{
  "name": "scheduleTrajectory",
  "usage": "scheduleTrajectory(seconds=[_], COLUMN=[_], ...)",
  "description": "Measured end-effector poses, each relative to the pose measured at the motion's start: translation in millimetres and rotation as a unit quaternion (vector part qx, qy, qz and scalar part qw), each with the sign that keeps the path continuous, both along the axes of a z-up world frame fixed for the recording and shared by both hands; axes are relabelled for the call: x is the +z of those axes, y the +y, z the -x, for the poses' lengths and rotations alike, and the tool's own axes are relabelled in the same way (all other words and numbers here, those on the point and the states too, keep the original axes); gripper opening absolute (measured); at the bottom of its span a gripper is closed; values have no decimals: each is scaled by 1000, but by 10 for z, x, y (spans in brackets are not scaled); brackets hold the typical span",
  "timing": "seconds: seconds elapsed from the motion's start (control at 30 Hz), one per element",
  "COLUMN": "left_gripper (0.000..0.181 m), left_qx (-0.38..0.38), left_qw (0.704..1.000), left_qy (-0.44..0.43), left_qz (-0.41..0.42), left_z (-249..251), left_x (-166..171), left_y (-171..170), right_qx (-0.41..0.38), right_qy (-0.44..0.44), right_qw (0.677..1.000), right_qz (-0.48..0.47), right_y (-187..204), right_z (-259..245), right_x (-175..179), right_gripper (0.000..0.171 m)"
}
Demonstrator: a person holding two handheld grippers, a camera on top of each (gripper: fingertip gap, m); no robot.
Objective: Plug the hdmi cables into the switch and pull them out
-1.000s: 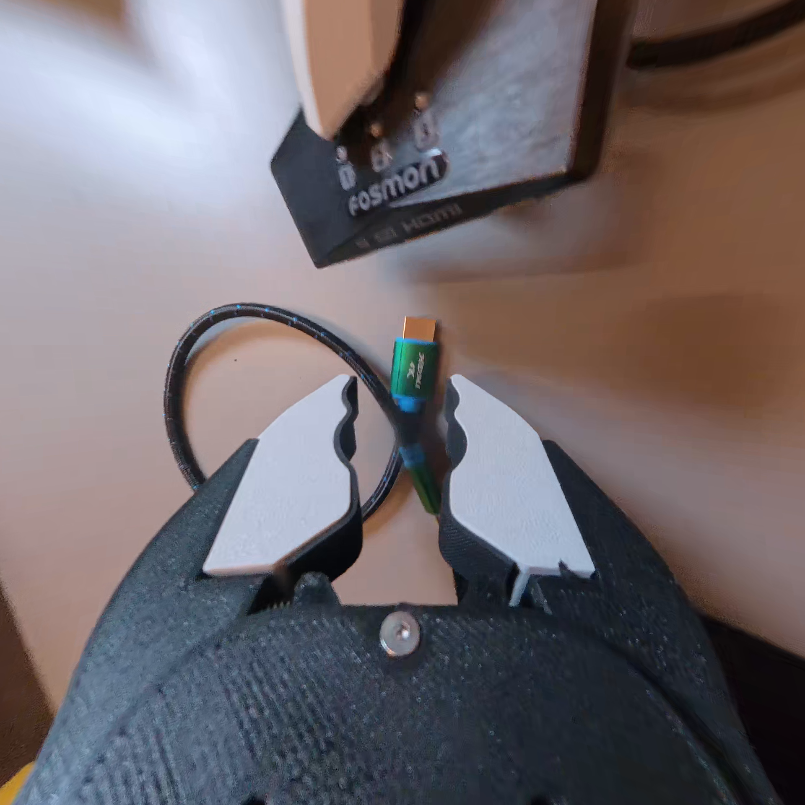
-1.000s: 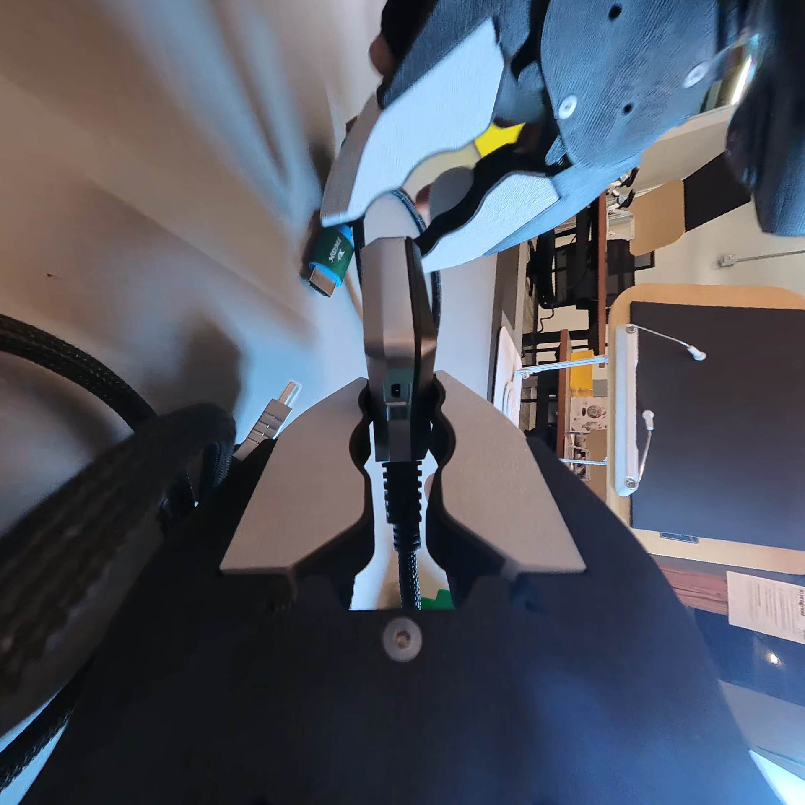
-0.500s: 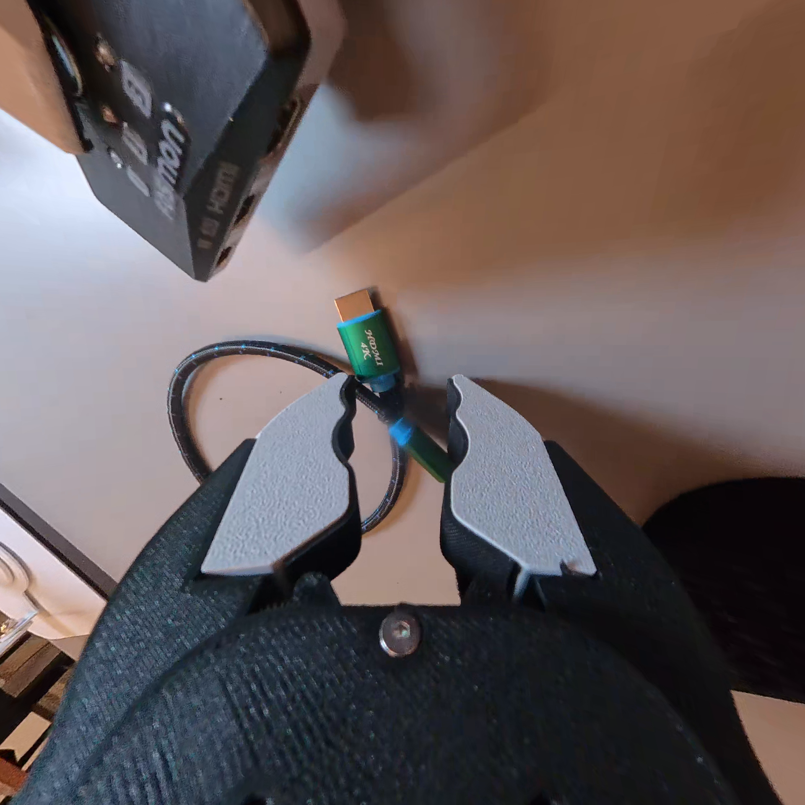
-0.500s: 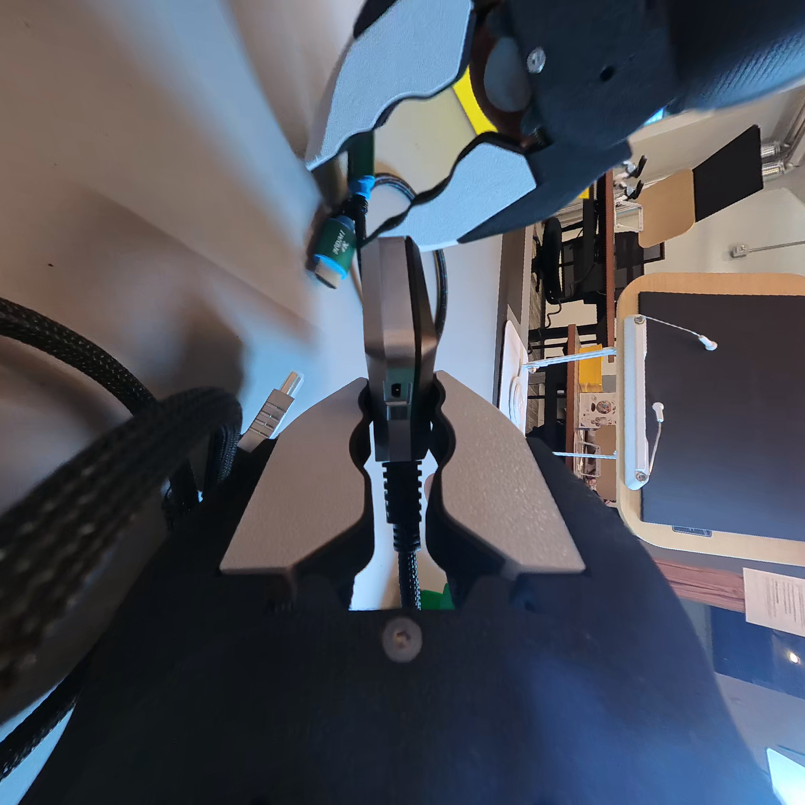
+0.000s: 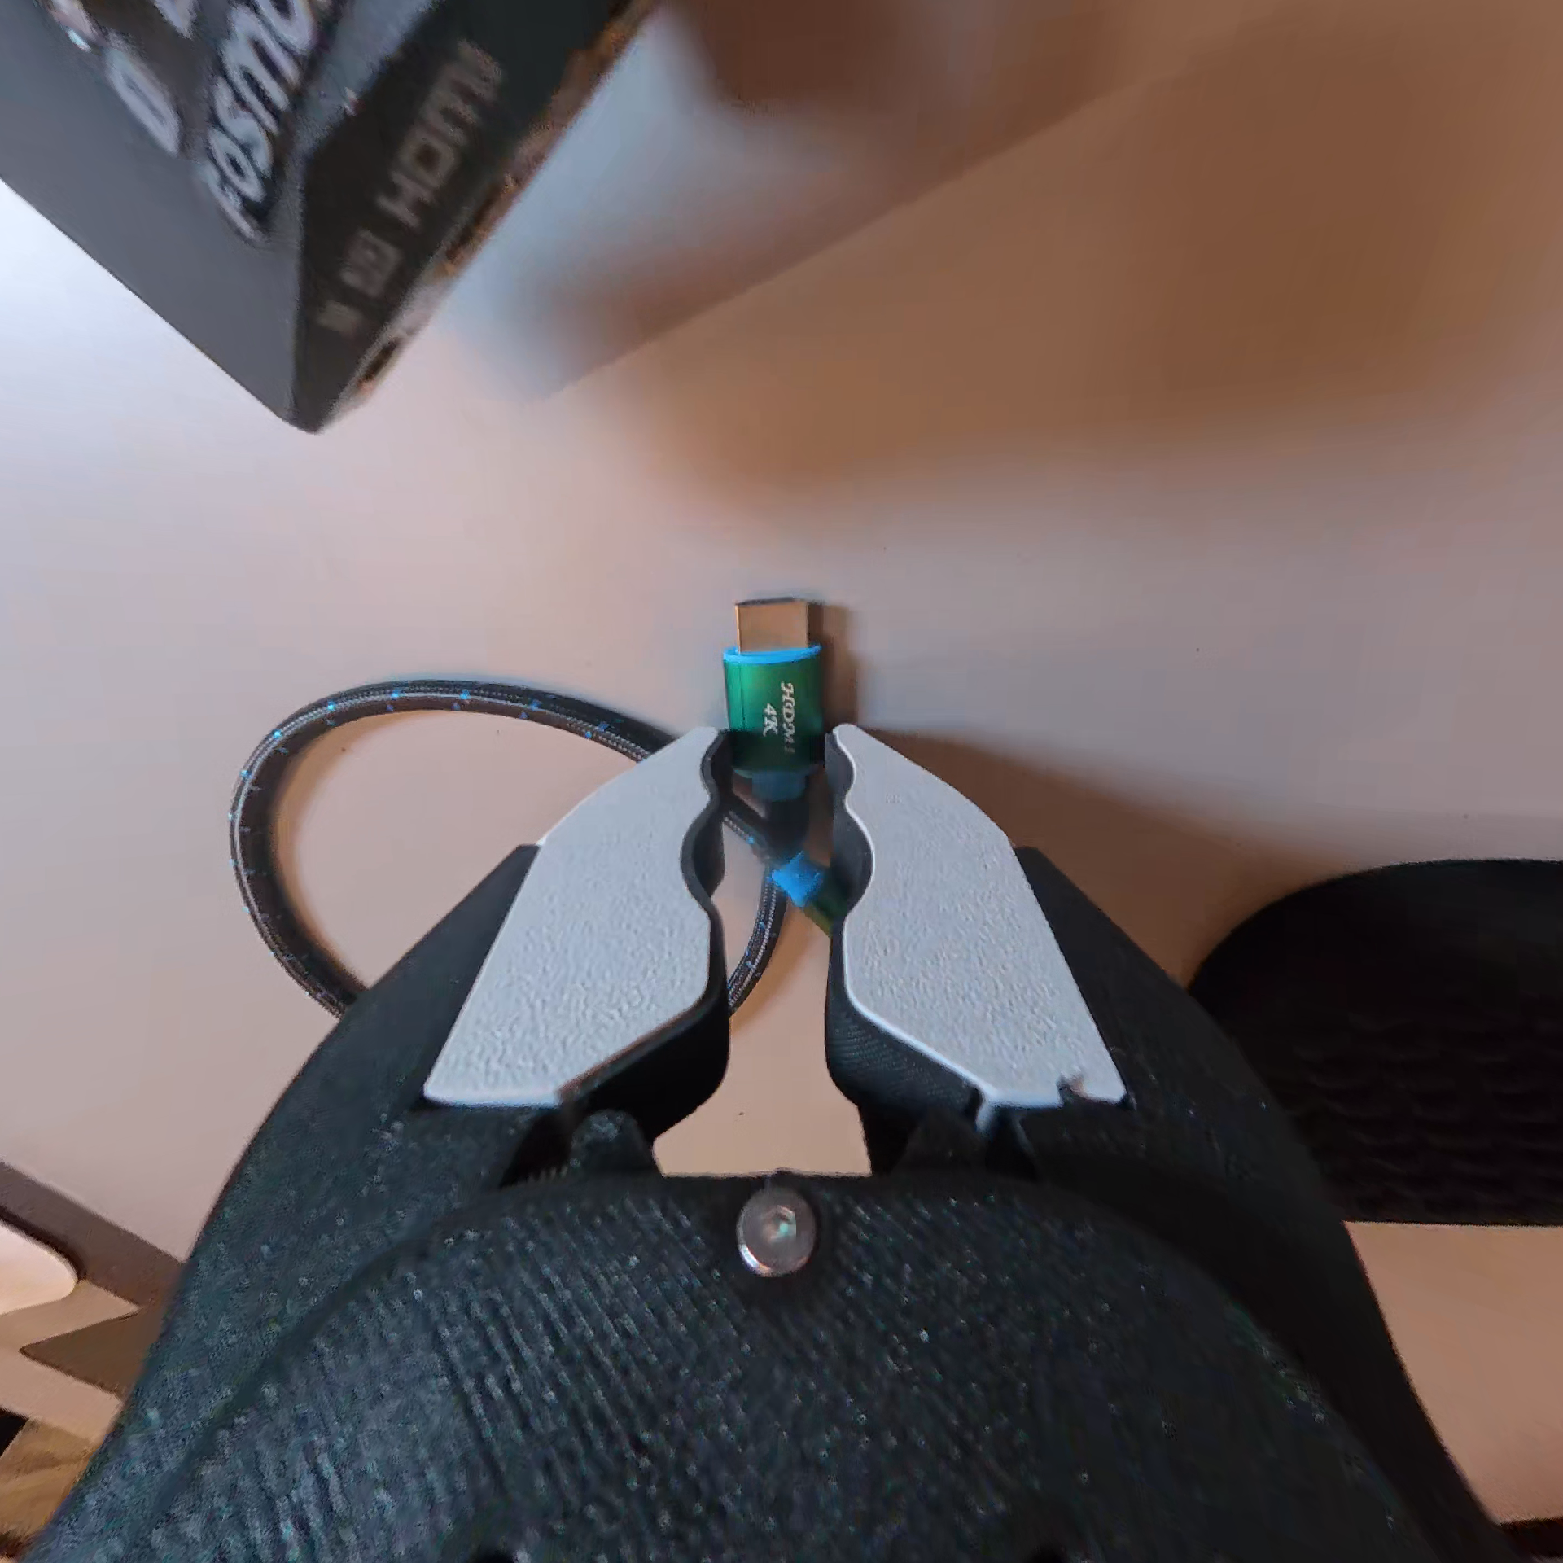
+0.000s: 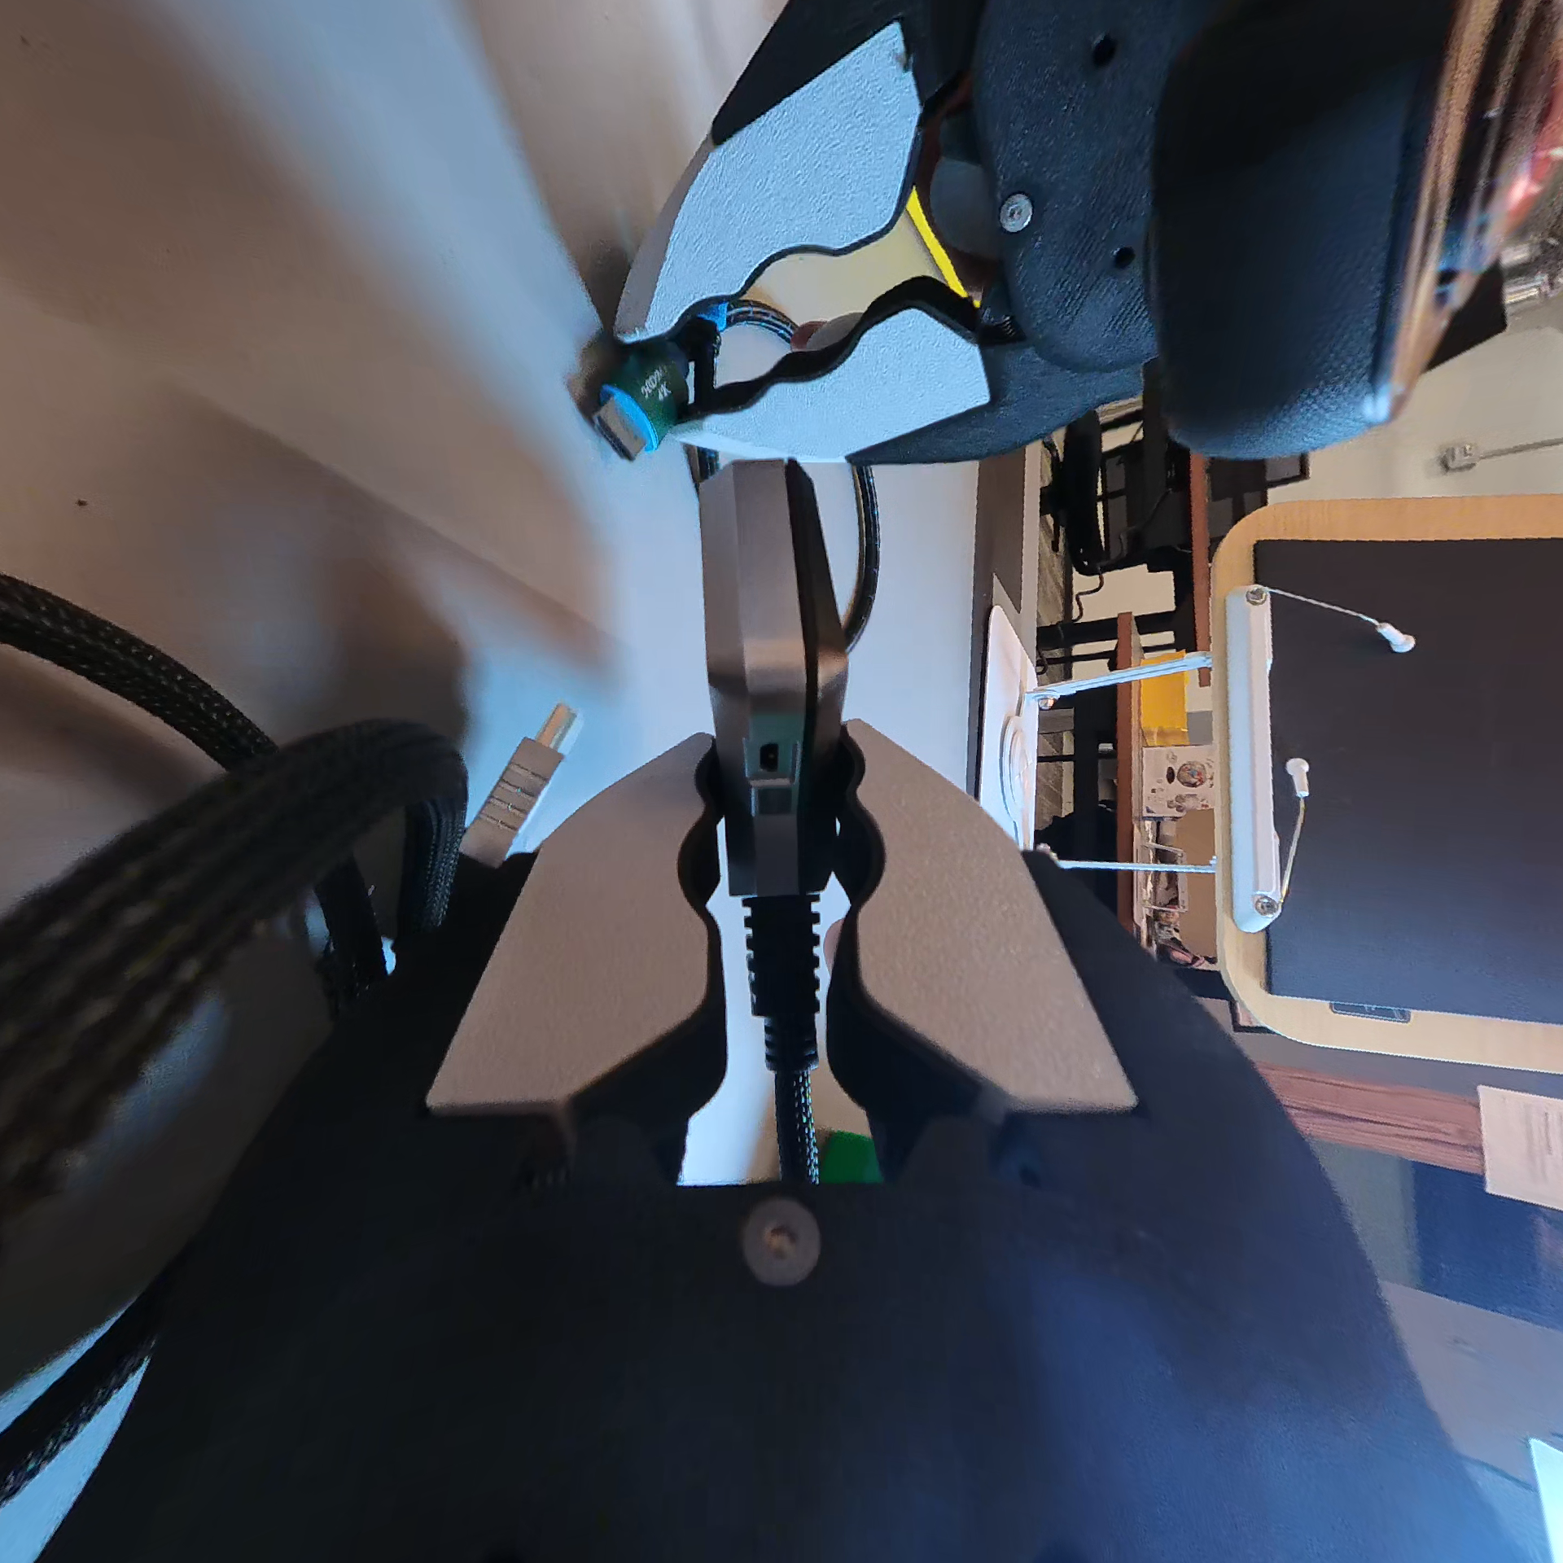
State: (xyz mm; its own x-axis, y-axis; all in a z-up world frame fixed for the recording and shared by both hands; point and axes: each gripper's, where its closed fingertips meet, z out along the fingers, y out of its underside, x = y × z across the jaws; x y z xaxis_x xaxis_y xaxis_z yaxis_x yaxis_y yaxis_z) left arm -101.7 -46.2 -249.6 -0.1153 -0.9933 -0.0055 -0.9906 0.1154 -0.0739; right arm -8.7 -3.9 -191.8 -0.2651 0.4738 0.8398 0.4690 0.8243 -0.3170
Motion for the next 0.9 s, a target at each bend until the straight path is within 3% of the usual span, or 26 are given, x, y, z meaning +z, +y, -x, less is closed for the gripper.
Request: scheduleTrajectory(seconds=[0.2,0.33,0.53,0.63,0.9], left_gripper=[21,21,21,21,21], left_qx=[-13,75,250,299,332], left_qw=[1000,994,950,929,890], left_qy=[3,-77,-161,-172,-238], left_qz=[10,37,92,135,203], left_z=[21,-32,-199,-261,-427], left_x=[-1,73,413,493,661], left_y=[-1,-39,-122,-222,-388], right_qx=[-1,11,47,69,109], right_qy=[11,31,47,61,66], right_qw=[1000,999,996,992,987], right_qz=[13,2,-59,-84,-101], right_y=[15,-35,-169,-289,-499], right_z=[-26,-24,68,119,141], right_x=[40,118,159,211,224], right_gripper=[23,23,23,23,23])
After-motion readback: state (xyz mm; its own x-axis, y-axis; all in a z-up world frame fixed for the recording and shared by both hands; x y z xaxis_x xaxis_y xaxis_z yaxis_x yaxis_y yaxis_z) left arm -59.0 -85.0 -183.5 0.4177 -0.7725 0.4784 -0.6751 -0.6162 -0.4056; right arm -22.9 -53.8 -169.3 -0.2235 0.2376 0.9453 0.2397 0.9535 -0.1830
